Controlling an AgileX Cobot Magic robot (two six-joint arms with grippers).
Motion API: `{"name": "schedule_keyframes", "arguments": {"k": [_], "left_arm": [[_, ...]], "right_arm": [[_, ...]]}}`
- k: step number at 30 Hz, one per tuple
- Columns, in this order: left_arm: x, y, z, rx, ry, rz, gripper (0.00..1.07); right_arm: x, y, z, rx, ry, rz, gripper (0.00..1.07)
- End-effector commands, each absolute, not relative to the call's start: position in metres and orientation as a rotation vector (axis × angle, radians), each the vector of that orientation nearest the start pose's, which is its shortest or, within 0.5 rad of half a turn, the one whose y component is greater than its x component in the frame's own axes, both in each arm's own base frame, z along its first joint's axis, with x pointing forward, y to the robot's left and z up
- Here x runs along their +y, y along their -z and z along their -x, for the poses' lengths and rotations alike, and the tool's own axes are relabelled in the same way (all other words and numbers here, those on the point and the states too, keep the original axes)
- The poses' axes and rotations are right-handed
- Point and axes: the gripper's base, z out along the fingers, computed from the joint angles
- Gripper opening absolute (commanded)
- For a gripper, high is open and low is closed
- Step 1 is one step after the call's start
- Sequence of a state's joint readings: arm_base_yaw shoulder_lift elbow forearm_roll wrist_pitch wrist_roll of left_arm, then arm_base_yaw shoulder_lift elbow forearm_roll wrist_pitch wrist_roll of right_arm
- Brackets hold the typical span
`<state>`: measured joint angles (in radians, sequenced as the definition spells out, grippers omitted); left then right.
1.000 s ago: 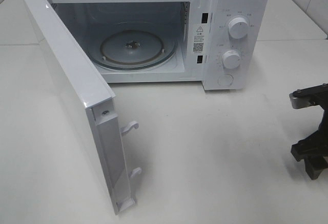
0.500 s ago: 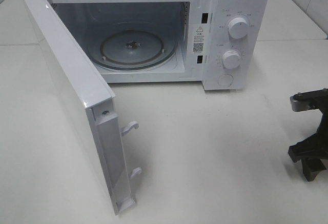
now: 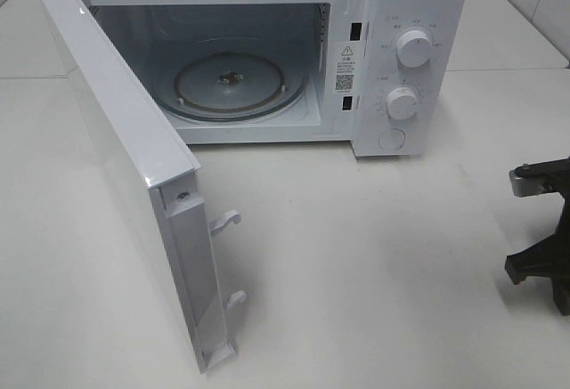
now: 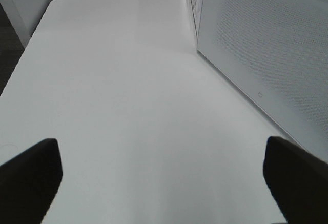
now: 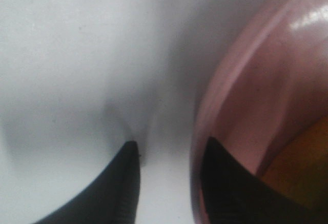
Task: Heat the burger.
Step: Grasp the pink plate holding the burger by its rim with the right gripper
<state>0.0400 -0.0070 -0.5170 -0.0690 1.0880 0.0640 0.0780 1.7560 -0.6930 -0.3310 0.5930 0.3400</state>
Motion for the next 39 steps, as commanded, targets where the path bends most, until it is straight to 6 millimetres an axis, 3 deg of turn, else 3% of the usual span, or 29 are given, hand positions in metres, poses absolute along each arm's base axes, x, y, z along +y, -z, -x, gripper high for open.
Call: {"name": "schedule_keyframes", "arguments": {"k": [1, 2, 3, 18, 24, 39], "left_arm": [[-0.006, -0.281, 0.01, 2.015, 0.016, -0.026, 1.0], [-0.006, -0.281, 0.01, 2.015, 0.016, -0.026, 1.0], [-0.006, -0.281, 0.01, 2.015, 0.016, -0.026, 1.0], [-0.006, -0.281, 0.01, 2.015, 0.016, -0.026, 1.0], [-0.006, -0.281, 0.01, 2.015, 0.016, -0.026, 1.0], [-0.006, -0.281, 0.01, 2.015, 0.016, -0.026, 1.0]], "right_arm": [[0.002, -0.105, -0.248, 3.109, 0.271, -0.033, 0.09], [0.002, -0.105, -0.248, 3.109, 0.271, -0.033, 0.09], [0.002, -0.105, -0.248, 3.109, 0.271, -0.025, 0.0], [0.003, -0.107, -0.249, 3.1, 0.27, -0.017, 0.0], [0.002, -0.121, -0.249, 3.051, 0.272, -0.01, 0.0], [0.02, -0.129, -0.245, 3.031, 0.38, 0.166, 0.0]]}}
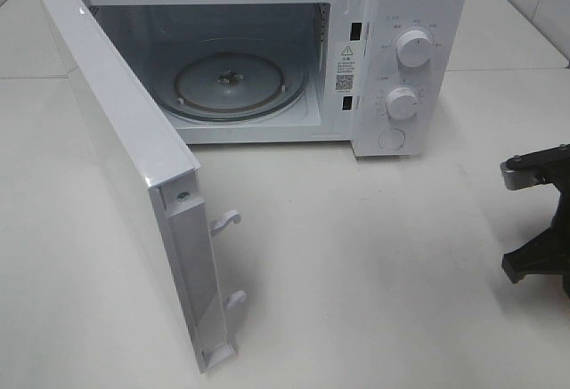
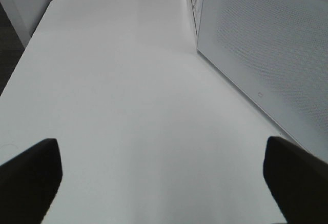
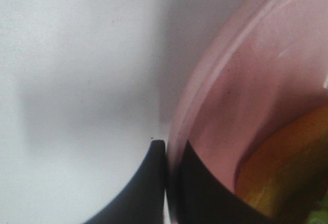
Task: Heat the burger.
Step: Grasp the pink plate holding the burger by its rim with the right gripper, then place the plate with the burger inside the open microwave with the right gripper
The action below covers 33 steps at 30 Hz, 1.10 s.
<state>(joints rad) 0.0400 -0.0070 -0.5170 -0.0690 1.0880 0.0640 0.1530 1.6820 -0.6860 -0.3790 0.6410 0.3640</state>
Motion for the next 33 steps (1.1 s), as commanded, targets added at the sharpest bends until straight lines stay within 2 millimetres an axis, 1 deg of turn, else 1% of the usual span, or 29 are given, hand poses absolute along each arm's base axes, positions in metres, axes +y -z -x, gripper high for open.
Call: {"name": "schedule_keyframes", "arguments": {"k": [1, 2, 5, 7, 8, 10, 13, 15, 26, 32, 33], "left_arm": [[-0.006, -0.281, 0.01, 2.015, 0.016, -0.026, 1.0], [-0.006, -0.281, 0.01, 2.015, 0.016, -0.026, 1.0], [-0.006, -0.281, 0.01, 2.015, 0.016, -0.026, 1.0], [-0.006, -0.281, 0.01, 2.015, 0.016, -0.026, 1.0], [-0.006, -0.281, 0.01, 2.015, 0.016, -0.026, 1.0], [-0.006, -0.281, 0.01, 2.015, 0.016, -0.026, 1.0], [-0.006, -0.281, 0.01, 2.015, 0.016, -0.026, 1.0], [-0.006, -0.281, 0.01, 2.015, 0.016, -0.026, 1.0], [-0.006, -0.281, 0.01, 2.015, 0.016, -0.026, 1.0], [-0.006, -0.281, 0.01, 2.015, 0.016, -0.026, 1.0], [-0.006, -0.281, 0.01, 2.015, 0.016, -0.026, 1.0]], "right_arm": [[0.022, -0.129, -0.245, 3.026, 0.401, 0.173, 0.0], [0.024, -0.13, -0.245, 3.016, 0.436, 0.192, 0.0], [0.026, -0.13, -0.244, 3.012, 0.45, 0.205, 0.0], [0.032, -0.13, -0.243, 3.008, 0.483, 0.254, 0.0], [0.032, -0.13, -0.243, 3.008, 0.483, 0.254, 0.0], [0.036, -0.131, -0.242, 2.997, 0.525, 0.297, 0.0], [0.038, -0.132, -0.241, 2.99, 0.546, 0.311, 0.0], [0.041, -0.133, -0.24, 2.982, 0.59, 0.341, 0.0], [0.054, -0.135, -0.233, 2.974, 0.663, 0.445, 0.0], [0.061, -0.146, -0.228, 2.933, 0.688, 0.488, 0.0], [0.063, -0.153, -0.225, 2.914, 0.7, 0.503, 0.0]]}}
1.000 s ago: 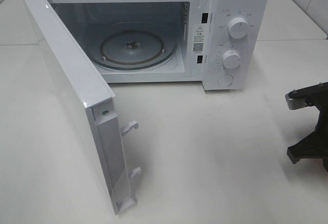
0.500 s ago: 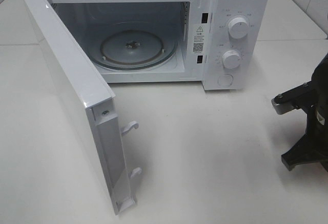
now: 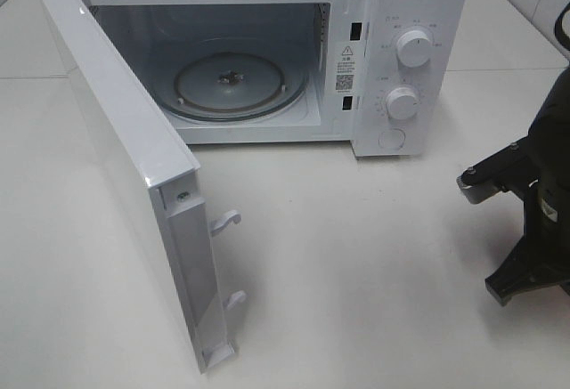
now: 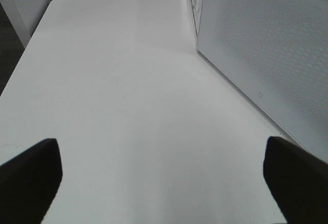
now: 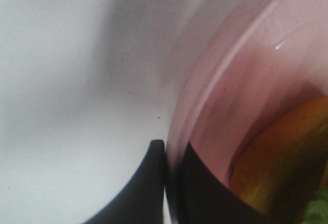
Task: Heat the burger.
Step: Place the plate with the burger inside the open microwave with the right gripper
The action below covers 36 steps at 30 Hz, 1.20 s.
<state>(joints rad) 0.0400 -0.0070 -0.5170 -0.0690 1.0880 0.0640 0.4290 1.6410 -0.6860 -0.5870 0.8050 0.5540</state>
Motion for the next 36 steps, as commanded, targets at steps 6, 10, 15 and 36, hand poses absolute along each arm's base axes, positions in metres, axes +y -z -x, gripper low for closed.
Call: {"name": "schedule_keyframes", "arguments": {"k": [6, 10, 15, 36], "left_arm": [[-0.006, -0.281, 0.01, 2.015, 0.016, -0.026, 1.0], [-0.006, -0.281, 0.01, 2.015, 0.016, -0.026, 1.0], [-0.006, -0.281, 0.01, 2.015, 0.016, -0.026, 1.0], [-0.006, -0.281, 0.01, 2.015, 0.016, -0.026, 1.0]], "right_arm": [[0.068, -0.165, -0.217, 2.888, 0.731, 0.532, 0.0], [0.069, -0.17, -0.215, 2.877, 0.74, 0.545, 0.0], [0.072, -0.174, -0.208, 2.875, 0.751, 0.578, 0.0], [0.091, -0.176, -0.164, 2.802, 0.76, 0.829, 0.0]]}}
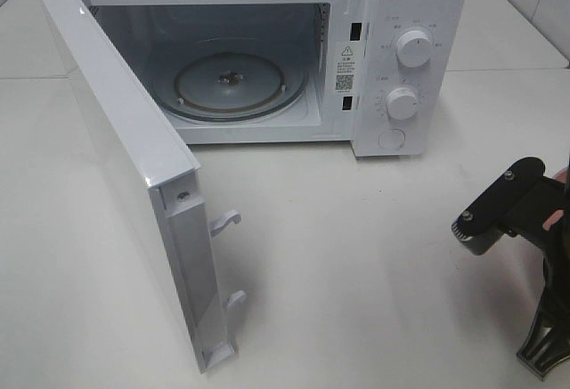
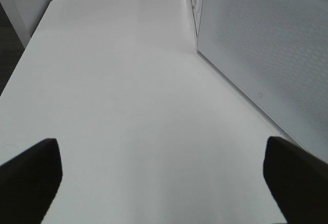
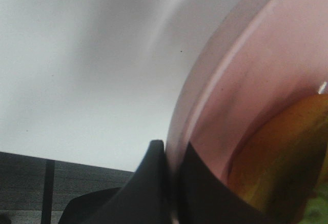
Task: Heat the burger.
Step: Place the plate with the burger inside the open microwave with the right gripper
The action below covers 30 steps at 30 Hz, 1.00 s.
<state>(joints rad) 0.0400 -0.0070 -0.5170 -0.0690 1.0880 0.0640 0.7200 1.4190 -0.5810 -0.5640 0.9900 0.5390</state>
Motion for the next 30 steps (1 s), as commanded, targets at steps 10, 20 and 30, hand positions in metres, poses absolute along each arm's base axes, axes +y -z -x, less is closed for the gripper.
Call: {"name": "schedule_keyframes", "arguments": {"k": [10, 20, 30], "left_arm": [[-0.006, -0.281, 0.01, 2.015, 0.016, -0.026, 1.0], [-0.006, -0.281, 0.01, 2.015, 0.016, -0.026, 1.0], [-0.006, -0.281, 0.01, 2.015, 0.016, -0.026, 1.0]], "right_arm": [[0.101, -0.176, -0.159, 2.74, 0.752, 0.993, 0.0], [0.103, -0.176, -0.163, 2.66, 0.75, 1.166, 0.0], [0.111, -0.175, -0.169, 2.497, 0.686, 1.383, 0.01]]}}
